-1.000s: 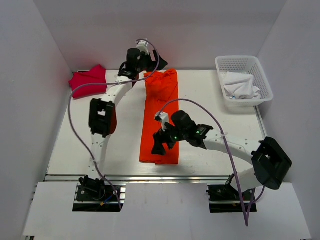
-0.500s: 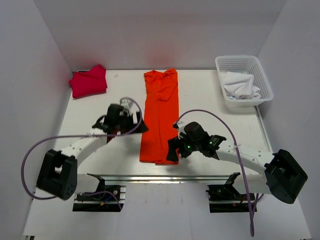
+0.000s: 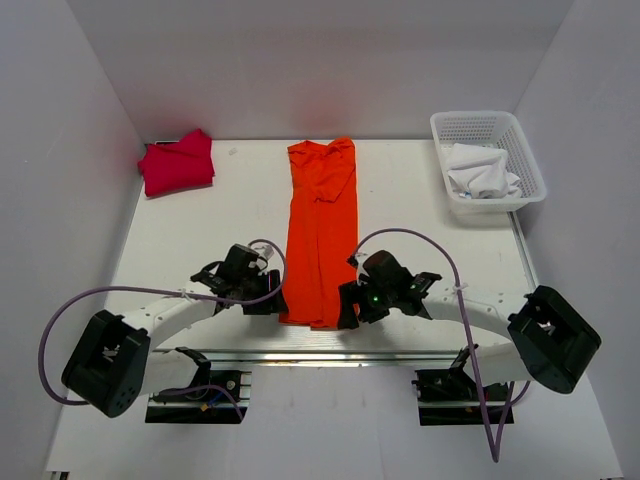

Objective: Fold and stack the t-shirts
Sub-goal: Grab the bottom of the folded rectangular tshirt with both arms

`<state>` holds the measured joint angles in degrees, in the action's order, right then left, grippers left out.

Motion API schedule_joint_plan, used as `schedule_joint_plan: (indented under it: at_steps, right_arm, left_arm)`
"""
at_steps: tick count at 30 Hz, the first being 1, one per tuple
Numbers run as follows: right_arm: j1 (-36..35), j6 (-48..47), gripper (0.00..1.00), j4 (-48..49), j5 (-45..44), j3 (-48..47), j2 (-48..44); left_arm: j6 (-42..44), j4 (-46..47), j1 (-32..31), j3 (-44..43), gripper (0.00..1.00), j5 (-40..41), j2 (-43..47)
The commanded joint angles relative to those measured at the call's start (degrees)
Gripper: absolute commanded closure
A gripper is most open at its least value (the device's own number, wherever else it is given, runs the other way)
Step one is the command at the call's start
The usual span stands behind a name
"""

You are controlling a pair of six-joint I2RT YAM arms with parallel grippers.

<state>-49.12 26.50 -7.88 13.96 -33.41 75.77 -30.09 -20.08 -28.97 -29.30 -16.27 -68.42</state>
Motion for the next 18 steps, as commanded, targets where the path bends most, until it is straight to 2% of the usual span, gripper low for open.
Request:
schedule_joint_plan:
  at_steps: [1, 6, 8, 12, 16, 18]
  right_arm:
    - [0.0, 1.7, 0.25, 1.0, -1.6, 0.6, 1.0]
    - [0.0, 2.1, 0.32, 1.4, -1.3, -0.1, 4.0]
    - [0.0, 1.7, 0.34, 1.8, -0.9, -0.6, 4.9]
    - [0.0, 1.3, 0.42, 0.6, -0.8, -1.6, 6.3]
    - [0.1, 1.4, 0.55, 0.4, -1.0, -1.2, 5.6]
    - [0.0, 1.2, 0.62, -0.3, -1.1, -1.7, 6.0]
  left_arm:
    - [-0.4, -2.0, -1.3, 0.7, 0.37, 0.4, -0.3]
    - [-0.9, -3.0, -3.0, 2.8, 0.38, 1.1, 0.5]
    - [-0.9, -2.5, -3.5, 2.8, 0.42, 1.2, -0.5]
    - [-0.9, -1.8, -4.7, 2.1, 0.61, -0.3, -2.4]
    - [-0.9, -1.8, -5.2, 2.1, 0.68, 1.0, -3.5]
    - [-0.9, -1.8, -5.7, 0.6, 0.77, -0.7, -4.9]
